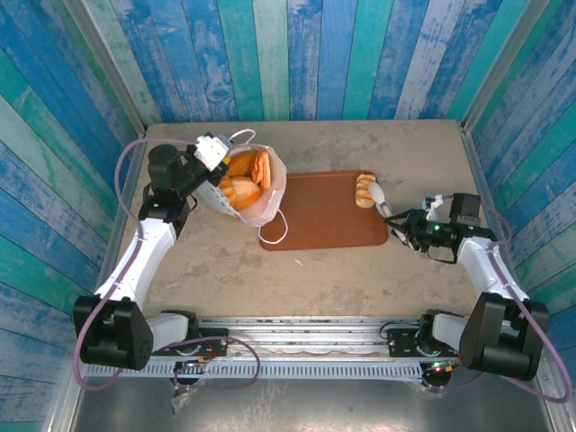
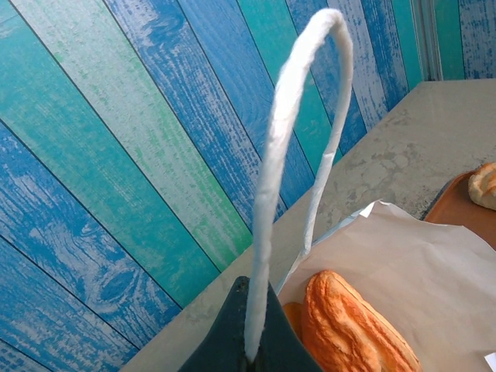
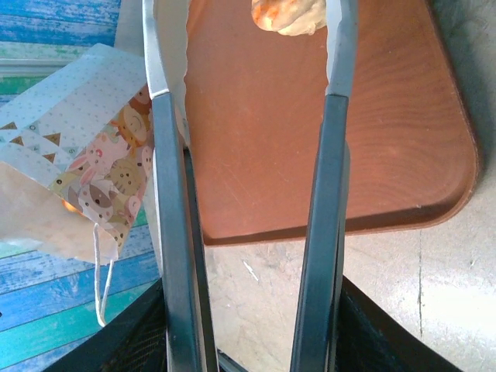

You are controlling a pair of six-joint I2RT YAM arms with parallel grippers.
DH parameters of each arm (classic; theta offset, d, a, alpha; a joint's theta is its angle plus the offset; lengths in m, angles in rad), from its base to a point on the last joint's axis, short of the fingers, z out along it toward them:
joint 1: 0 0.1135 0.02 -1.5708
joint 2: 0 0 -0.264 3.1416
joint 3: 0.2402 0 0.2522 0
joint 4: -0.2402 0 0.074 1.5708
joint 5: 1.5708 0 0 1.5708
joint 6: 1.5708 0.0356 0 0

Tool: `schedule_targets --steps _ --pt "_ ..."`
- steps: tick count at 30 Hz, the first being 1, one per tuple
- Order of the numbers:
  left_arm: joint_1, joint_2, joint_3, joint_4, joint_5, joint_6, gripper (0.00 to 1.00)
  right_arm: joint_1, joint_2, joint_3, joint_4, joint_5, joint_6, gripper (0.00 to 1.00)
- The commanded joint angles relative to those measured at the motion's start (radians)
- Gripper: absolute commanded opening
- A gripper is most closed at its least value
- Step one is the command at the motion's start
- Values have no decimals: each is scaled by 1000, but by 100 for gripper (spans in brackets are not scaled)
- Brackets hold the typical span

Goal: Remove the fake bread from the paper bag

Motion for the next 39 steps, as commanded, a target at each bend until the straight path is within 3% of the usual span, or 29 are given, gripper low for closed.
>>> schedule_targets --steps 1,12,16,24,33,35,39 --pt "-3 16 37 9 4 14 0 -11 -41 -18 -54 2 -22 50" --pt "-3 20 33 9 23 8 0 -8 -192 40 -218 88 -79 48" --pt "-4 20 29 19 30 -7 0 46 -236 92 -255 132 -75 46" --pt "-3 20 28 6 35 1 1 371 -242 265 -268 370 6 44" --pt "-3 25 30 6 44 6 0 829 -39 577 -282 629 13 41" --pt "-3 26 31 5 47 6 0 912 33 654 -293 658 5 41" --pt "-5 28 35 0 45 12 0 986 161 761 -300 634 -4 41"
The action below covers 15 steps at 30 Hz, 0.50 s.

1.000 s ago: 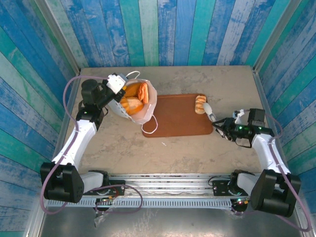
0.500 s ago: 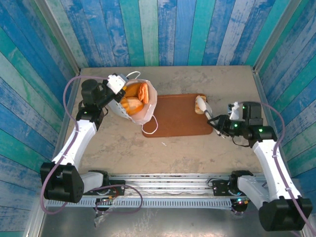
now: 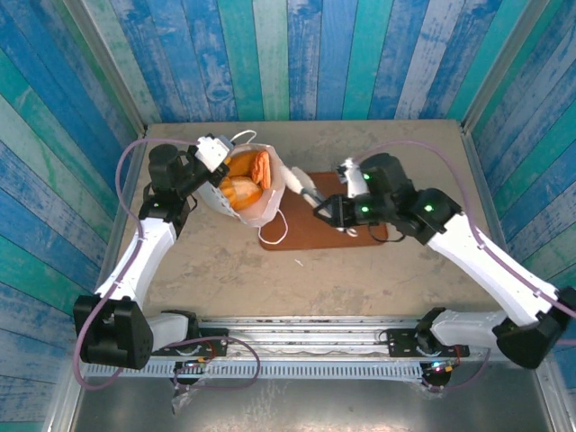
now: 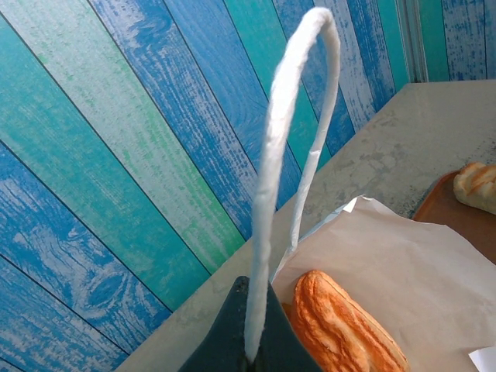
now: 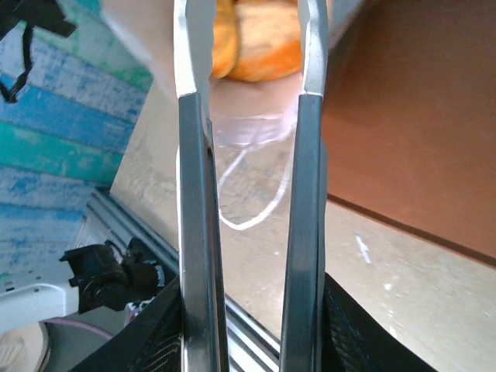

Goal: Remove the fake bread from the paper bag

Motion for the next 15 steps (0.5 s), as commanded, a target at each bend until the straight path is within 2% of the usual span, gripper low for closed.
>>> schedule_targets --steps 1,8,15 --pt "-5 24 35 7 15 11 0 37 77 75 -19 35 -16 40" --pt "-5 20 29 5 12 23 0 49 216 182 -47 34 -31 41" --pt "-5 26 25 11 29 24 0 49 336 279 -91 116 -22 41"
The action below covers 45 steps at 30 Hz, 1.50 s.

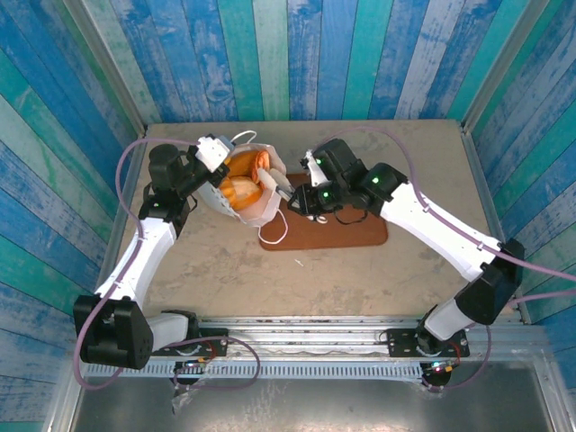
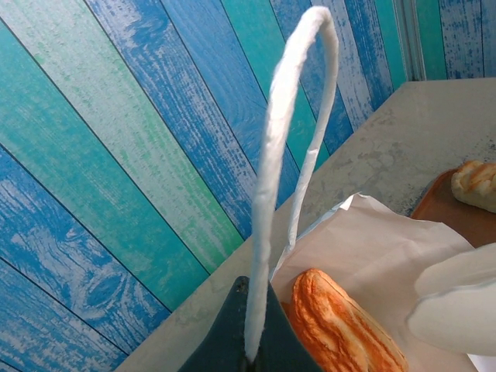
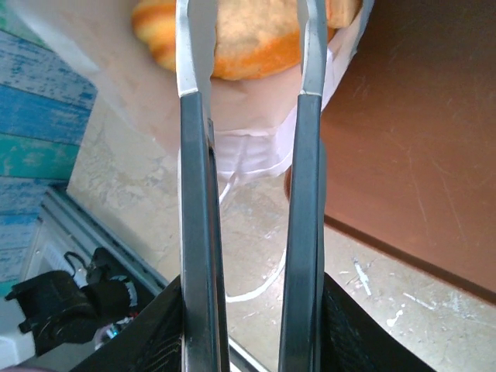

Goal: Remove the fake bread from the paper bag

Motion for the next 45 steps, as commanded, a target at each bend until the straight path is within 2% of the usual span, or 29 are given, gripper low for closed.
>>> schedule_targets --steps 1,19,37,42,45 --pt "-5 27 25 18 25 19 0 7 45 69 -39 65 -6 42" --pt "-22 28 27 -5 35 45 0 -1 247 243 -78 139 24 45" --pt "-22 34 24 -1 40 48 1 -7 361 341 -106 175 21 46" --pt "-23 39 24 -1 36 46 0 -8 377 349 -104 171 17 41" --pt "-22 41 23 3 28 41 0 -7 381 352 -102 162 14 34"
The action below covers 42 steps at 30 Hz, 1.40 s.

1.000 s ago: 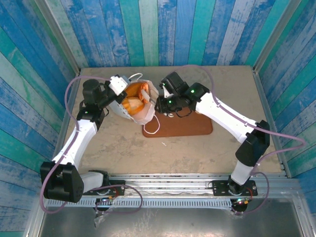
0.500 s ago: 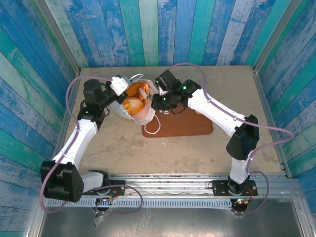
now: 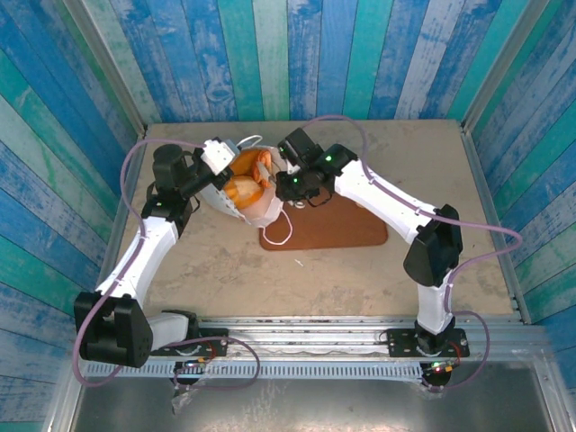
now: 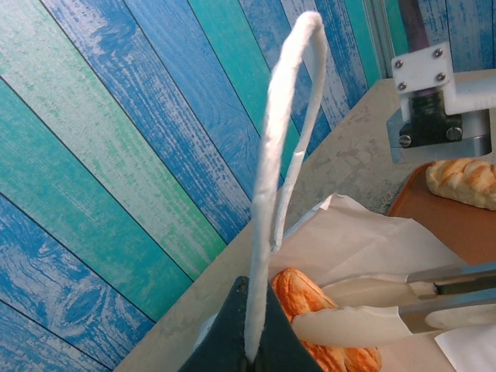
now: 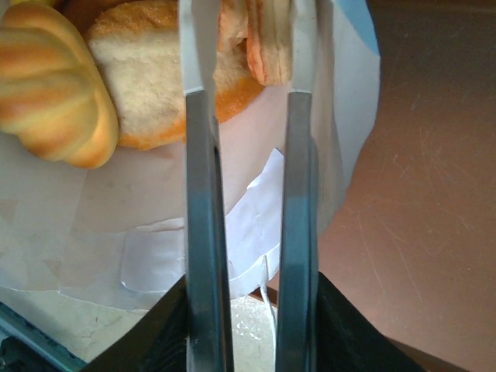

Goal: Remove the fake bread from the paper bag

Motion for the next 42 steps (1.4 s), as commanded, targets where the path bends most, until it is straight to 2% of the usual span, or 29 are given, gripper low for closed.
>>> schedule_targets --steps 1,5,13,30,42 --pt "-3 30 22 16 -6 3 0 -4 8 30 -4 5 -3 32" --pt "-2 33 23 11 -23 -7 0 -4 -5 17 12 -15 -4 27" --pt "-5 32 21 18 -57 -67 0 -1 -70 -50 67 -38 2 22" --pt "-5 64 30 27 -82 -157 0 15 -220 -147 164 -121 -4 20" --pt "-5 64 13 80 -92 -203 0 15 -394 -329 261 -206 6 19"
